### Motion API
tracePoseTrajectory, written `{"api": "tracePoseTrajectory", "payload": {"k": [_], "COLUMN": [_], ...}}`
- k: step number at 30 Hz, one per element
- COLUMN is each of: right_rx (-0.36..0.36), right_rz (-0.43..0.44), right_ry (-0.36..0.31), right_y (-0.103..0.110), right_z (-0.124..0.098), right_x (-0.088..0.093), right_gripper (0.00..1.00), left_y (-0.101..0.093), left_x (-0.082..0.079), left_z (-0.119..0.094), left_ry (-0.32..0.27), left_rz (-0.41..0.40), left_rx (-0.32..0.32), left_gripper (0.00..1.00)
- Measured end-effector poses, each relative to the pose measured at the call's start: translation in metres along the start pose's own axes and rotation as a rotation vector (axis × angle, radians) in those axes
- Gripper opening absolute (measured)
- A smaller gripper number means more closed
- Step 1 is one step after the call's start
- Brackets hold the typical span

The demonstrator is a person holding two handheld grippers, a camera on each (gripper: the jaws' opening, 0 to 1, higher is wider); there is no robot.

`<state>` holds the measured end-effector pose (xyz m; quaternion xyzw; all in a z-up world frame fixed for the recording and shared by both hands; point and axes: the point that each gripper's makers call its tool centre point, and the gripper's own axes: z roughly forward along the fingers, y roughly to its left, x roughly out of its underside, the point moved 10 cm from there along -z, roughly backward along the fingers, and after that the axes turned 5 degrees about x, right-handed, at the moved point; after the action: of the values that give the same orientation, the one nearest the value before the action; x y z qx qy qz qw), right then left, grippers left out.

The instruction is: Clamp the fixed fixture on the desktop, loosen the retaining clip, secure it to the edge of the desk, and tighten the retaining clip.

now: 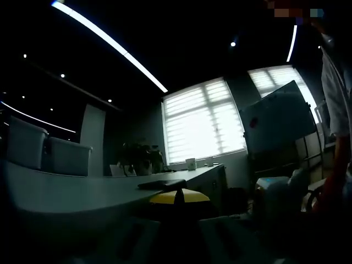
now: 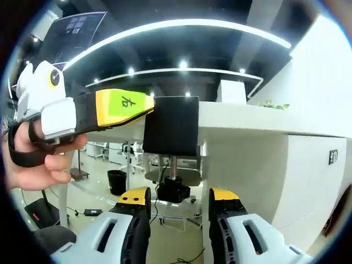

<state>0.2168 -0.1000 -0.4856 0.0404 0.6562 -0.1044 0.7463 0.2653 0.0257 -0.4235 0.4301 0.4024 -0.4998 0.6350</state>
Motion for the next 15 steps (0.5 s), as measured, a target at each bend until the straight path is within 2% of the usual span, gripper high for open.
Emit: {"api": "tracePoseTrajectory", "payload": {"k": [3,7,12,15], "right_rx": [-0.009,-0.016,-0.003,0.003], "right_rz": [-0.014,-0.031,-0.026,-0.027], "right_ry": [-0.017,-0.003,0.015,0.010], "right_y": [0.007,0.013,0.009,0.006], "right_z": [0.004,0.010,0.013,0.012], "right_x": [-0.003,-0.001,0.005,0.005], "right_gripper": [0.38,0.35,0.26,0.25], "left_y": [0.000,0.000,0.000,0.000], "left_x": [0.000,0.000,0.000,0.000], "left_z": [0.000,0.000,0.000,0.000], "left_ry": [0.001,0.001,0.003,0.003], "left_rz": [0.003,0.003,0.005,0.006], "left_rx": [0.001,0.001,0.001,0.001], "left_gripper": [0.01,0.01,0.01,0.01]}}
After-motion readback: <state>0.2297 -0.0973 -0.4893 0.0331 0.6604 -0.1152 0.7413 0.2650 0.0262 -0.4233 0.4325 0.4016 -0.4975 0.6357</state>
